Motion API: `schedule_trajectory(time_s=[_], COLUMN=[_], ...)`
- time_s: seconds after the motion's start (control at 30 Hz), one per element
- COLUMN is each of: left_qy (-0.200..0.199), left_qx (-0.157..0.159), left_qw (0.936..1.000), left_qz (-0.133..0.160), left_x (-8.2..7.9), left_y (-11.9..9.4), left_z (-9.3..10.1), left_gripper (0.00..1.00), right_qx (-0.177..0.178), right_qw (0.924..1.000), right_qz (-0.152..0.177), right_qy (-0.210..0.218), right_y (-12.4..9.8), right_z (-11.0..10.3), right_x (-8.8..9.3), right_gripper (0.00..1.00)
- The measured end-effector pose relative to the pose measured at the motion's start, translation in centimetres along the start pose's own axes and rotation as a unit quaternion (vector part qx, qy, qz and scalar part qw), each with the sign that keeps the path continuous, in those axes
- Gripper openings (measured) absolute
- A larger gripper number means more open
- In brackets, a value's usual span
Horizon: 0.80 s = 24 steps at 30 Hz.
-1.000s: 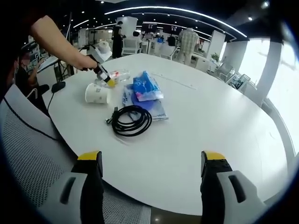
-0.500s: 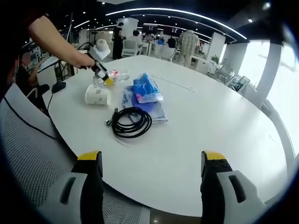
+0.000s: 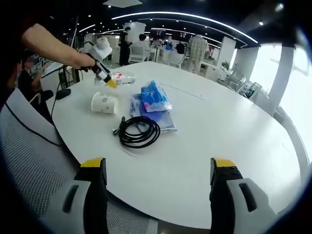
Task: Arrange the tabletop items into an orderly group along one side of the table until the central work area is clear of visible clutter.
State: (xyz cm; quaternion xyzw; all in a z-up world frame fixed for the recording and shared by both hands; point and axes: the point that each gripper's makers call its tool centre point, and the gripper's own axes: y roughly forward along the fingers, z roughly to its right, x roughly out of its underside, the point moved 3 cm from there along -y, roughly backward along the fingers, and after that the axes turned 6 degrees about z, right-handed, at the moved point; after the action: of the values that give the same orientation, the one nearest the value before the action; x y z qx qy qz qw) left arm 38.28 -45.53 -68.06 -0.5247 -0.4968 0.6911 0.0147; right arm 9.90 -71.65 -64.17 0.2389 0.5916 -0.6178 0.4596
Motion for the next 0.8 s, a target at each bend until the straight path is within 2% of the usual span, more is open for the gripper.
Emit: schedule_trajectory(time_s=[0.3,0.43,0.53,0.8], left_qy=[0.026,0.023,0.041,0.052], left_qx=[0.006,0.013,0.017,0.020], left_qw=[0.9996,0.9996,0.9990,0.9984], left_qz=[0.005,0.009,0.006,0.013], left_x=[-0.4,-0.8,-0.7,-0.4], left_y=[-0.9,-1.9,-2.8,-4.3], left_z=[0.2,0.4,0.9,1.3], left_gripper=[0.38,0.38,0.38,0.38], right_qx=[-0.004,-0.008,-0.009,-0.013], right_qw=[1.0000,0.9999,0.9999,0.9998], right_qz=[0.009,0.008,0.011,0.014], right_qy=[-0.002,-0.005,-0.002,-0.005], right_y=[-0.1,-0.1,-0.1,-0.2], right_z=[-0.1,-0.2,-0.2,-0.4], right_x=[-0.3,-0.3,-0.4,-0.6], right_gripper=[0.87,0.87,0.87,0.87])
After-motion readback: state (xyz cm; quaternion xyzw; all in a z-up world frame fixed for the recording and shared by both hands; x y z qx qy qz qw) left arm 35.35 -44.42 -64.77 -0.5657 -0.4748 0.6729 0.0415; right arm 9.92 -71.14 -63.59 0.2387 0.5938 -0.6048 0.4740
